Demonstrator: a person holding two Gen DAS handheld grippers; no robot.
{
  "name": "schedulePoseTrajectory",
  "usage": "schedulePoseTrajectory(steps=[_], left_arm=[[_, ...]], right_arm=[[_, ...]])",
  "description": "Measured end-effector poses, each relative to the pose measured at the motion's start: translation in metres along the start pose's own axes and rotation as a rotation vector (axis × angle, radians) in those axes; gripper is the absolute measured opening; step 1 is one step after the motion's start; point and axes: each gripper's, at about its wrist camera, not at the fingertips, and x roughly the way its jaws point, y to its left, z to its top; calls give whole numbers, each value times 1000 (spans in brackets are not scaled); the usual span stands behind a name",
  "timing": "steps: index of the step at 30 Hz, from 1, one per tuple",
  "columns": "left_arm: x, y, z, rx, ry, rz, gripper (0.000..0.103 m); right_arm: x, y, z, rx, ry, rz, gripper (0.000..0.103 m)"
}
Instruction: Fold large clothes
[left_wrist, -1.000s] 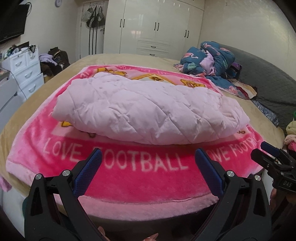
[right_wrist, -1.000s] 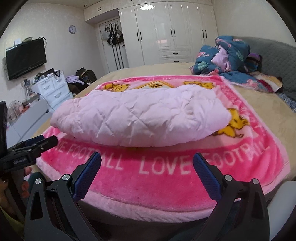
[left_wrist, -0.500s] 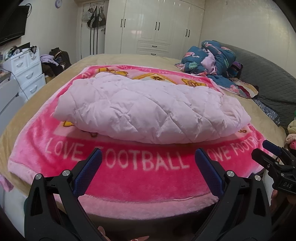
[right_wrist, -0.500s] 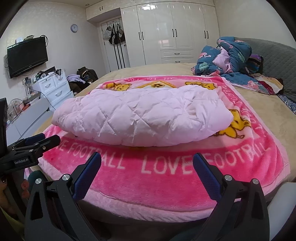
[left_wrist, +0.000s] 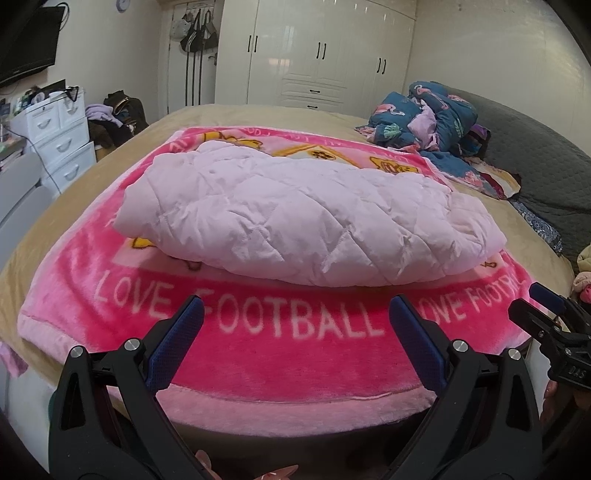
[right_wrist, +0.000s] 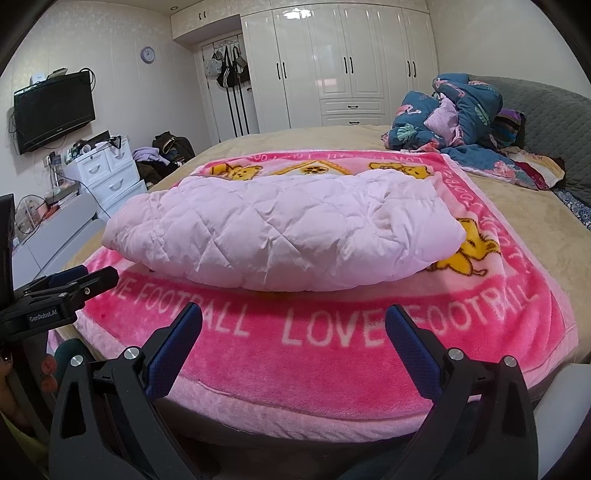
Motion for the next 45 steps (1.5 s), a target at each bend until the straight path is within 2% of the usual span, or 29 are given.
schedulePoseTrajectory(steps=[45], left_arm=[[-6,3,2,1,-2,15,94]], right_arm=[[-2,4,1,-10,-2,-10,99]])
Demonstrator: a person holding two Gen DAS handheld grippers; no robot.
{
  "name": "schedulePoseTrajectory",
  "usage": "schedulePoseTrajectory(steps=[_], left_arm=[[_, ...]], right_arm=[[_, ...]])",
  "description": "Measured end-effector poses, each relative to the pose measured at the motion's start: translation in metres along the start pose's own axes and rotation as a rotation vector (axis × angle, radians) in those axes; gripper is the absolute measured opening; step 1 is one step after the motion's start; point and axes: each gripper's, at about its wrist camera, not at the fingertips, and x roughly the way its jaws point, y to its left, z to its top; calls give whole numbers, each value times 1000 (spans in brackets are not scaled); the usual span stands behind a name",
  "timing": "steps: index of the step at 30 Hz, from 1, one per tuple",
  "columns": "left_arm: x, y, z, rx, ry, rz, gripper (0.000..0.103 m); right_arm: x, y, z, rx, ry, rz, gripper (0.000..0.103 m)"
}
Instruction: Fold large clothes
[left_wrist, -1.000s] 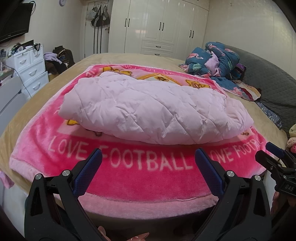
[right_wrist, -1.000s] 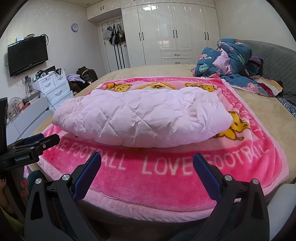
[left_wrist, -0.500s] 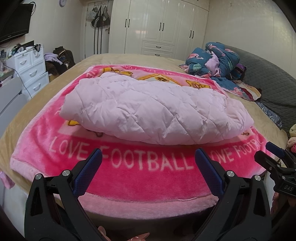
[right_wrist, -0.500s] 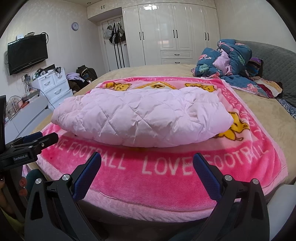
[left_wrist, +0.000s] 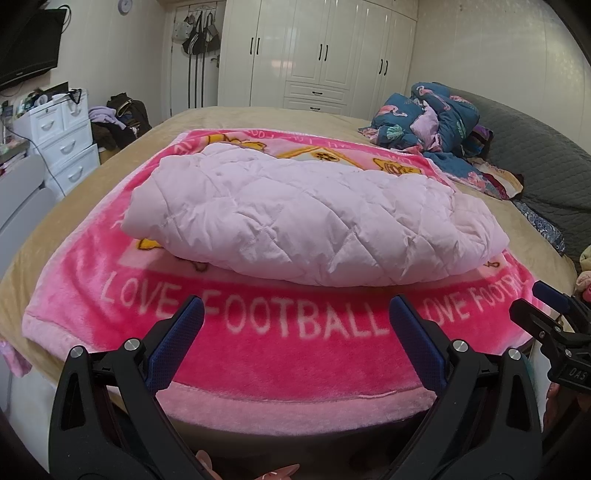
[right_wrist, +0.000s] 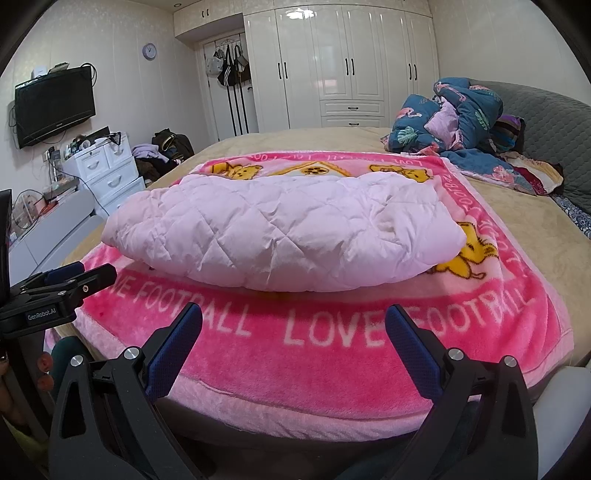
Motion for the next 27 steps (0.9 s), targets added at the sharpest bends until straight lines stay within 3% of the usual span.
schedulePoseTrajectory(steps=[9,14,19,23,27], left_arm=[[2,6,-4,0,6,0,94],[5,12,-6,5,-3,76,94],[7,26,-6,-33,-4,86,94],[18,60,0,-108,23,126,94],[30,126,10,-204,32,258,94]], right_arm=[[0,0,-1,0,5,-6,99],[-3,-5,-6,5,15,-22,99],[-2,-18,-7,29,20,-53,99],[-8,-59,-11,97,1,-135,99],[-18,-160,-30,246,4,-366,99]])
